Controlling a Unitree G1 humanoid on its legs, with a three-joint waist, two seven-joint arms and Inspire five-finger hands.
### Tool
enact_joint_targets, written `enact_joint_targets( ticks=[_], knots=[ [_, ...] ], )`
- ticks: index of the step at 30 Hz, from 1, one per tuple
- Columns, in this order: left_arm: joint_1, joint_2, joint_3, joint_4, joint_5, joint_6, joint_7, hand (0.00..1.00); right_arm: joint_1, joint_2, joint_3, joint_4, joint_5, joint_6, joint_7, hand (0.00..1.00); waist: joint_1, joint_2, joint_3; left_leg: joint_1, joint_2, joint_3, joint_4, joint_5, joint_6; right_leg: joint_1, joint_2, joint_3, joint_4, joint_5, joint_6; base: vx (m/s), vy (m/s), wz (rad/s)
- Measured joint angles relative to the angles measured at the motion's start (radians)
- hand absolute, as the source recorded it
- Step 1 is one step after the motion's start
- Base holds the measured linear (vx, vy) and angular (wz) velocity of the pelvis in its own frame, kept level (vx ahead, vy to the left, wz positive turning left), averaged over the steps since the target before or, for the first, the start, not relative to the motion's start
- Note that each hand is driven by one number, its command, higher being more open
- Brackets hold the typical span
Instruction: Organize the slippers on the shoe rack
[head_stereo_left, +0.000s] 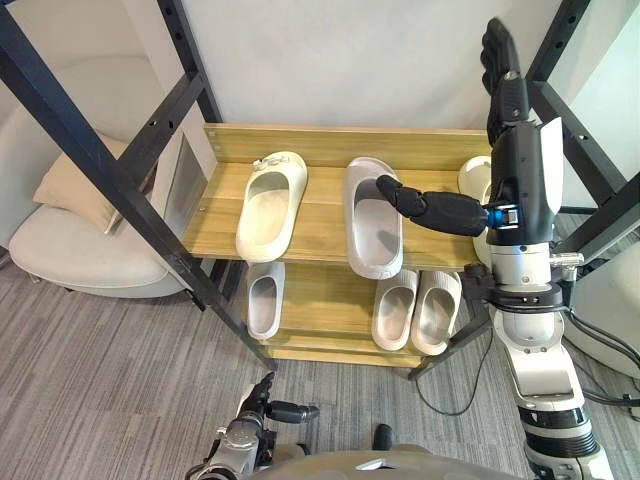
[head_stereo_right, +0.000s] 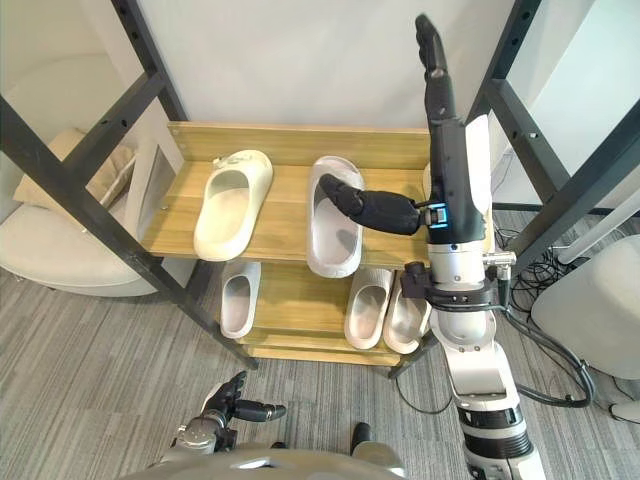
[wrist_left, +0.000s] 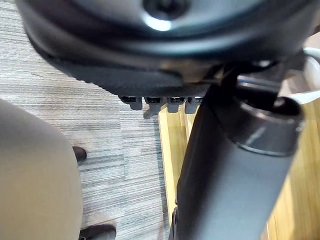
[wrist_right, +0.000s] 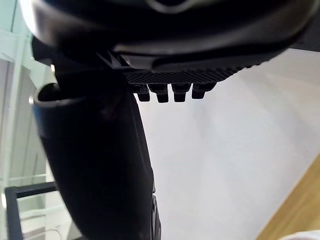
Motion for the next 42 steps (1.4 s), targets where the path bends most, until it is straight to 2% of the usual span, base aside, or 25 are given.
enact_joint_targets(
  ticks=[13,14,22,29,37,42],
  knots=[
    [0.002,0.016,0.0,-0.005,-0.001,0.001,-0.011,1.0,-0.001,-0.075,0.009,0.209,-0.034,0.056,0.003,1.0,0.002,-0.029,-0.008,-0.038,-0.004,-0.021,-0.001,0.0,0.0,-0.022,0.0,-0.02,-0.016,0.006,0.005,0.0,0.002,0.04],
    [0.002,0.018,0.0,-0.009,-0.001,0.001,-0.012,1.0,-0.003,-0.08,0.018,0.225,-0.033,0.058,0.004,0.0,0.002,-0.033,-0.008,-0.041,-0.004,-0.021,-0.001,0.0,0.0,-0.025,0.0,-0.02,-0.016,0.006,0.005,0.0,0.0,0.0],
    [0.003,0.028,0.013,-0.015,-0.001,0.001,-0.019,1.0,-0.069,-0.084,0.07,0.309,0.006,0.06,0.029,0.0,0.002,-0.06,0.001,-0.051,-0.005,-0.023,-0.001,0.001,0.001,-0.035,-0.001,-0.021,-0.017,0.008,0.005,0.0,0.001,0.0],
    [0.003,0.027,0.039,-0.02,-0.004,-0.011,-0.047,1.0,-0.147,-0.096,0.09,0.356,0.029,0.06,0.047,0.0,0.01,-0.071,0.007,-0.072,-0.009,-0.032,-0.001,0.005,0.004,-0.051,-0.004,-0.03,-0.016,0.01,0.005,-0.01,0.002,0.04],
    [0.001,0.033,0.039,-0.027,-0.003,-0.011,-0.049,1.0,-0.158,-0.11,0.092,0.357,0.045,0.053,0.065,0.0,0.009,-0.085,0.016,-0.072,-0.009,-0.04,-0.003,0.005,0.004,-0.048,-0.004,-0.036,-0.017,0.01,0.005,-0.01,0.001,0.03],
    [0.002,0.034,0.039,-0.028,-0.002,-0.012,-0.05,1.0,-0.155,-0.139,0.092,0.296,0.043,0.056,0.091,0.0,0.006,-0.086,0.017,-0.07,-0.008,-0.039,-0.002,0.006,0.005,-0.047,-0.005,-0.034,-0.016,0.011,0.004,-0.02,0.002,-0.01]
  ],
)
